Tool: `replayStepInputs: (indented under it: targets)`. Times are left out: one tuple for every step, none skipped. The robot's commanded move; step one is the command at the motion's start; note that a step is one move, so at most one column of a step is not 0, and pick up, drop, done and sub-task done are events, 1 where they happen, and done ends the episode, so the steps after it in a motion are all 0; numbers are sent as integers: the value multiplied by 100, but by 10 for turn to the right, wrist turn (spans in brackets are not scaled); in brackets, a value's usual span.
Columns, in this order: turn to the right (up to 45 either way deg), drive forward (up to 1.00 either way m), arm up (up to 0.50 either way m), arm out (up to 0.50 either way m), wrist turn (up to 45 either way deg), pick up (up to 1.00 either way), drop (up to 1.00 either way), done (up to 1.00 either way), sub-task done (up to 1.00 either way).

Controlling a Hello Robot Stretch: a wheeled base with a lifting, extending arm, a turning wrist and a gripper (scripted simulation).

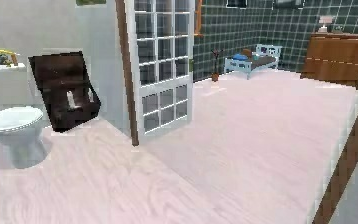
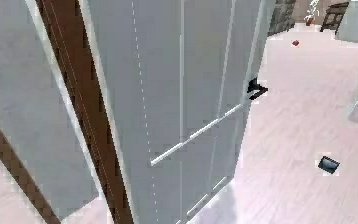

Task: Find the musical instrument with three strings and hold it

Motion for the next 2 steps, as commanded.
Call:
replayStepInputs:
  targets:
    - [390, 0, 0, 0, 0, 0, 0, 0, 0]
    - [0, 35, 0, 0, 0, 0, 0, 0, 0]
